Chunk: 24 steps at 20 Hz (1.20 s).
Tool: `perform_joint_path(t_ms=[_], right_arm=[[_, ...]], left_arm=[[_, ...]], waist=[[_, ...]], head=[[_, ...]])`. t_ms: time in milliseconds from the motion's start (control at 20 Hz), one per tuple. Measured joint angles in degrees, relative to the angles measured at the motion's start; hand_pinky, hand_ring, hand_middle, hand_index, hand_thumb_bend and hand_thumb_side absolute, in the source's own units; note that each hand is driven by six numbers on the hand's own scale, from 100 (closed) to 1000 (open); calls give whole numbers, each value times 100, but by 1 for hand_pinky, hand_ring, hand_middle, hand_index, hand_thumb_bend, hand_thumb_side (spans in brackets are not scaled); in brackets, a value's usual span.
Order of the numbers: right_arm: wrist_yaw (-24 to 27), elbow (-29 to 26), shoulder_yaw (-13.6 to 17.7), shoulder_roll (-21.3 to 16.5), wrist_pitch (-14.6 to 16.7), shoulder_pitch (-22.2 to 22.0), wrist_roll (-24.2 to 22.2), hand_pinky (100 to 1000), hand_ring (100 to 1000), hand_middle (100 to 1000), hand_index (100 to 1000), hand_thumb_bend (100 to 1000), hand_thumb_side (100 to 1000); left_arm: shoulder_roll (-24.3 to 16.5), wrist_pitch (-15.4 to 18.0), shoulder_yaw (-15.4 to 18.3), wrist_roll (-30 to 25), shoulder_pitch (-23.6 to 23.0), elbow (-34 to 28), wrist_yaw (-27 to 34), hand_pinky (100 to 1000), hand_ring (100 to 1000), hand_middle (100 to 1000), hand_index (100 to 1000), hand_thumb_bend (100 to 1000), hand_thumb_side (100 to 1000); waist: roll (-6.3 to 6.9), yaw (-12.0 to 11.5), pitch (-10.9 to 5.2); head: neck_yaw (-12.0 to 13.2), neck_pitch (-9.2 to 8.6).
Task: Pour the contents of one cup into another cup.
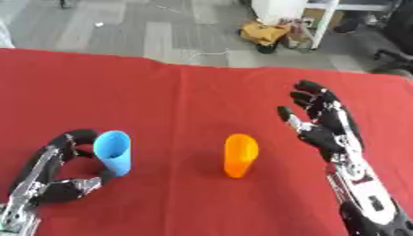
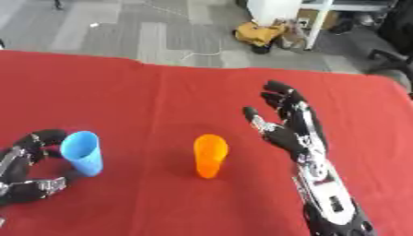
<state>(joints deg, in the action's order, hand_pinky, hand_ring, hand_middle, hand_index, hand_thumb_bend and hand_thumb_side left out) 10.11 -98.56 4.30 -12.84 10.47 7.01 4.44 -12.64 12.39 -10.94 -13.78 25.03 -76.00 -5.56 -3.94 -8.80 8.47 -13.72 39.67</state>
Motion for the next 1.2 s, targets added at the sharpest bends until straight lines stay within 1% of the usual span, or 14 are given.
perform_joint_path(t_ms=[550, 800, 900, 950, 1000, 1050, 1200], right_arm=[[1, 0, -15, 0, -4, -2, -24, 887, 794, 750, 802, 505, 103], [1, 0, -16, 0, -3, -2, -27, 887, 794, 749, 802, 505, 103], [1, 0, -17, 0, -3, -2, -28, 887, 794, 749, 802, 505, 103], [1, 0, -18, 0, -4, -2, -29, 887, 794, 749, 802, 505, 103], [1, 0, -19, 0, -4, -2, -29, 887, 794, 749, 802, 503, 105], [1, 0, -20, 0, -4, -2, -30, 887, 794, 749, 802, 505, 103], [1, 0, -30, 0, 3, -2, -38, 887, 794, 749, 802, 505, 103]], left_arm=[[-2, 54, -155, -60, 445, 569, -107, 662, 787, 740, 826, 648, 100], [-9, 156, -209, -165, 569, 736, -105, 662, 785, 737, 821, 648, 100], [-33, 210, -239, -221, 614, 789, -98, 658, 783, 735, 819, 635, 100], [-49, 238, -259, -250, 635, 814, -95, 660, 784, 735, 819, 638, 100], [-50, 269, -271, -281, 649, 838, -91, 662, 783, 734, 818, 660, 100], [-51, 299, -293, -311, 670, 854, -90, 664, 783, 733, 817, 639, 100], [-53, 384, -344, -394, 723, 902, -99, 667, 783, 732, 815, 637, 100]], waist=[[-2, 64, -1], [-8, 89, -1], [-11, 99, -1], [-15, 99, -1], [-20, 100, -1], [-22, 100, -1], [-22, 104, 0]], head=[[20, 1], [35, 1], [43, 1], [44, 1], [44, 1], [45, 1], [45, 1]])
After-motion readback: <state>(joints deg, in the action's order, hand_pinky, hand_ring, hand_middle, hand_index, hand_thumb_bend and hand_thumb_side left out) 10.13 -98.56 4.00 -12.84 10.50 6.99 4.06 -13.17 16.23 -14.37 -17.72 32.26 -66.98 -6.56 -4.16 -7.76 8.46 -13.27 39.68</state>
